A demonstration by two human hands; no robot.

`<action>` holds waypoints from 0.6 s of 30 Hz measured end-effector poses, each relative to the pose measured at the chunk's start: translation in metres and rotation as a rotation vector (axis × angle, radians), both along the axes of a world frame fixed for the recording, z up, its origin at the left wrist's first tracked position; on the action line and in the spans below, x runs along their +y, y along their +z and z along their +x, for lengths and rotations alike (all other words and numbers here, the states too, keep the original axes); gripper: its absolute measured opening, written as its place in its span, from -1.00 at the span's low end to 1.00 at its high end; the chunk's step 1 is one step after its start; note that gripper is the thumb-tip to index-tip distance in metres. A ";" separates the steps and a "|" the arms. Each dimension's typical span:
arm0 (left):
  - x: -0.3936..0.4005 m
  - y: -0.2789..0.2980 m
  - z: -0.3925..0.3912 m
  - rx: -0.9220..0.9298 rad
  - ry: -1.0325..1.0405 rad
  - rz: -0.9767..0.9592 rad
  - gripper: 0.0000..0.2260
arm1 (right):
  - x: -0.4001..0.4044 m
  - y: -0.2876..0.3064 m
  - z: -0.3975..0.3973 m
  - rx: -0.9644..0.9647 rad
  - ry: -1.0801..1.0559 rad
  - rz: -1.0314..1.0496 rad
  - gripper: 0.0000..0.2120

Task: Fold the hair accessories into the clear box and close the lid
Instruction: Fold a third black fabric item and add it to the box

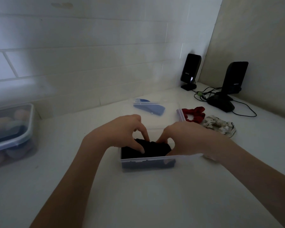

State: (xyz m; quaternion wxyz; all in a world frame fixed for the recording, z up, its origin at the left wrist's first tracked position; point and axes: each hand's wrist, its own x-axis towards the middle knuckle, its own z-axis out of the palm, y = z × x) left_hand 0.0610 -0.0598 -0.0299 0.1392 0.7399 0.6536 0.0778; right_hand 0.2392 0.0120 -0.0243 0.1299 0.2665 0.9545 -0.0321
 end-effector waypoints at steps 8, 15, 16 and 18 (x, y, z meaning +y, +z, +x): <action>0.001 0.000 -0.002 -0.029 0.001 -0.003 -0.72 | 0.000 0.004 0.004 -0.020 0.019 0.006 -0.51; 0.002 -0.003 -0.007 -0.144 0.046 0.062 -0.83 | 0.014 0.012 0.017 0.204 -0.165 -0.412 -0.62; 0.001 -0.003 -0.008 -0.183 0.064 0.085 -0.84 | 0.015 0.018 0.021 0.290 -0.188 -0.446 -0.69; 0.001 -0.003 -0.010 -0.259 0.103 0.126 -0.84 | 0.022 0.030 0.030 0.519 -0.244 -0.444 -0.83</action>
